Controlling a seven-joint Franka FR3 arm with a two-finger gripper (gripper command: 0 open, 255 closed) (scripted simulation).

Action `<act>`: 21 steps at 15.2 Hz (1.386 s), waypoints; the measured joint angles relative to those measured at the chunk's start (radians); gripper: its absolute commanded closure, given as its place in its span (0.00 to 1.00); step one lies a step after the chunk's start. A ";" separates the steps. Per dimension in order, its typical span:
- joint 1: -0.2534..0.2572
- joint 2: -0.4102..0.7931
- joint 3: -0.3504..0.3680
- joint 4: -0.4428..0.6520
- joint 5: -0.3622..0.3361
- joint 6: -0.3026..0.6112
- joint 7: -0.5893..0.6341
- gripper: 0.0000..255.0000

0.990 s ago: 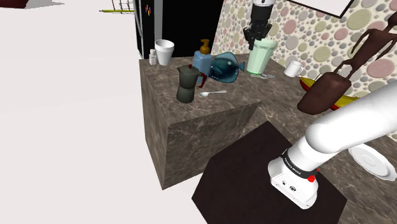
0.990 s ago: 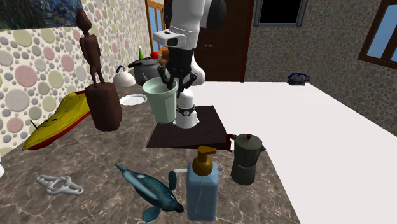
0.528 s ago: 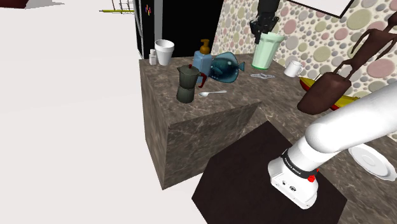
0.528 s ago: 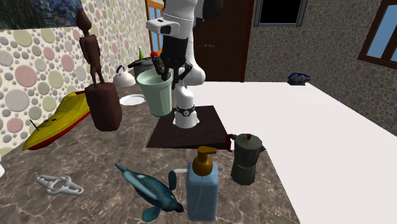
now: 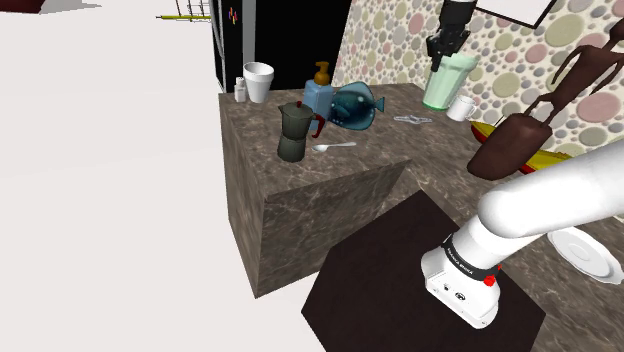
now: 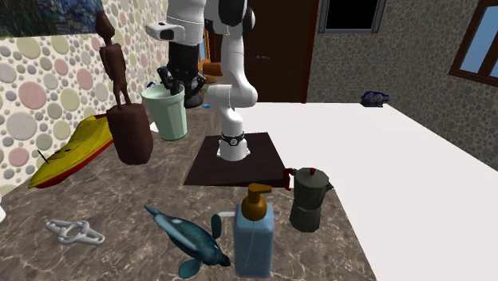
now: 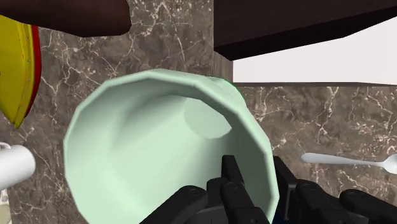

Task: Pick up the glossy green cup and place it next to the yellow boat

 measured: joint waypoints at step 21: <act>-0.166 0.055 -0.361 0.043 -0.106 0.142 -0.480 1.00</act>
